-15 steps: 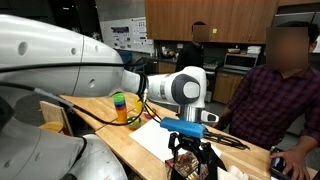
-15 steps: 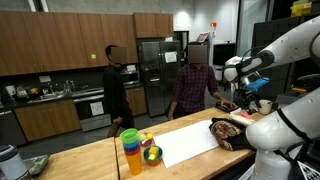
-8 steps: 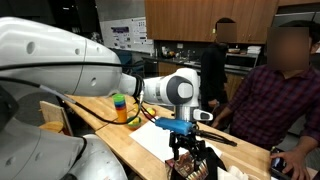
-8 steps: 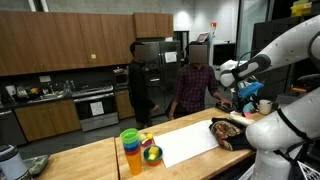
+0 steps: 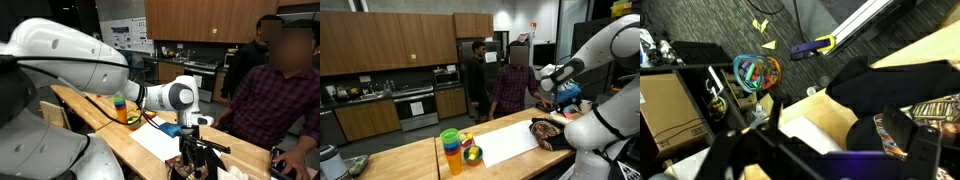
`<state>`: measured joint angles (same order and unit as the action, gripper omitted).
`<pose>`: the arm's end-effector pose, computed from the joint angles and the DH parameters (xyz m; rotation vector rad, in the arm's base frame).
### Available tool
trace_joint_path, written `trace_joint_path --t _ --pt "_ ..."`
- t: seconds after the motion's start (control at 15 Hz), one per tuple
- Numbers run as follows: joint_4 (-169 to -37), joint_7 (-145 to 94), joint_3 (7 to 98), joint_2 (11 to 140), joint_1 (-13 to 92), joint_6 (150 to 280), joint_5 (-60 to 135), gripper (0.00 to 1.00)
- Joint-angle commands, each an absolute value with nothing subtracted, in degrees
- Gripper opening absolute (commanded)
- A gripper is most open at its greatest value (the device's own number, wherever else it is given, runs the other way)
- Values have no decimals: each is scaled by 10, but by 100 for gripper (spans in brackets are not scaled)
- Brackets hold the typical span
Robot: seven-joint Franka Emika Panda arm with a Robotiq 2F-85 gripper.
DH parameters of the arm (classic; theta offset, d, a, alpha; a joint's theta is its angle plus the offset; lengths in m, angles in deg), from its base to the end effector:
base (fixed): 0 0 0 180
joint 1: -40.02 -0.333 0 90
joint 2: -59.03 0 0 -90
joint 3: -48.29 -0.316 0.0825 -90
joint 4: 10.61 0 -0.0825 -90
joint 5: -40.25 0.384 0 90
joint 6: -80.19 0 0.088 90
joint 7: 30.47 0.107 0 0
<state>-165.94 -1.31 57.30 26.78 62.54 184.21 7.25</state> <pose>0.2553 -0.2050 0.3794 2.4625 -1.0174 -0.4383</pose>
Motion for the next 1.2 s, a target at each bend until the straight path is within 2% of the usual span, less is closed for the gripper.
trace_joint_path --t 0.0,0.27,0.33,0.67,1.13 --pt "-1612 -10 595 319 645 1876 61 100" --pt "-1569 -129 621 337 627 1951 40 100" --pt "-1597 -78 606 318 638 1932 46 100" --pt "-1575 -120 614 332 632 1945 46 100" --pt "-1605 -271 637 319 604 2152 50 100"
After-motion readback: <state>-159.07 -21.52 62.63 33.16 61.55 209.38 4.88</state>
